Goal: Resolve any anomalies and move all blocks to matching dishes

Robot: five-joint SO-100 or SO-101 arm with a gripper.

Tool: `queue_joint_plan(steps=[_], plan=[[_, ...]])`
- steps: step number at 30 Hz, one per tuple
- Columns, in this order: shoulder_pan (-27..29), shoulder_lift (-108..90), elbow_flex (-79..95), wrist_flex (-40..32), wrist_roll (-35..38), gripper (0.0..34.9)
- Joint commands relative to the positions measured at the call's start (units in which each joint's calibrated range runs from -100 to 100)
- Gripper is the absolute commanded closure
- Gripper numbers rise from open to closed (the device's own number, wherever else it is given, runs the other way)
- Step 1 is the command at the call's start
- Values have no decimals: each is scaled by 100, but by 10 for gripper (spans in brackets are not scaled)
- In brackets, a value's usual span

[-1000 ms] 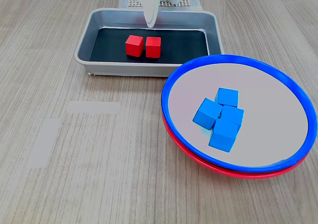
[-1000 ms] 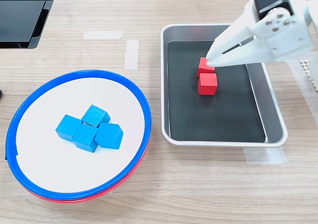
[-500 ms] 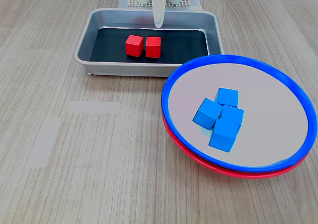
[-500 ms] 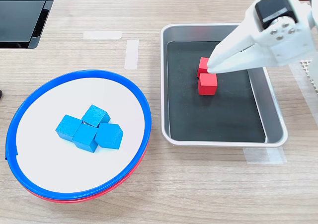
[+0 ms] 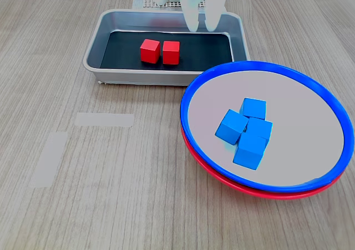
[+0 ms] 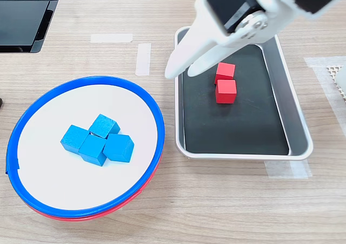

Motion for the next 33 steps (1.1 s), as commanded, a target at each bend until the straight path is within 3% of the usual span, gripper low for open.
queue_joint_plan(steps=[1, 8, 22, 33], plan=[[-304, 916, -1091, 26, 122, 208], [-690, 1803, -1528, -188, 327, 226], [-718, 2783, -1965, -849, 332, 249], [-662, 2647, -1929, -263, 674, 235]])
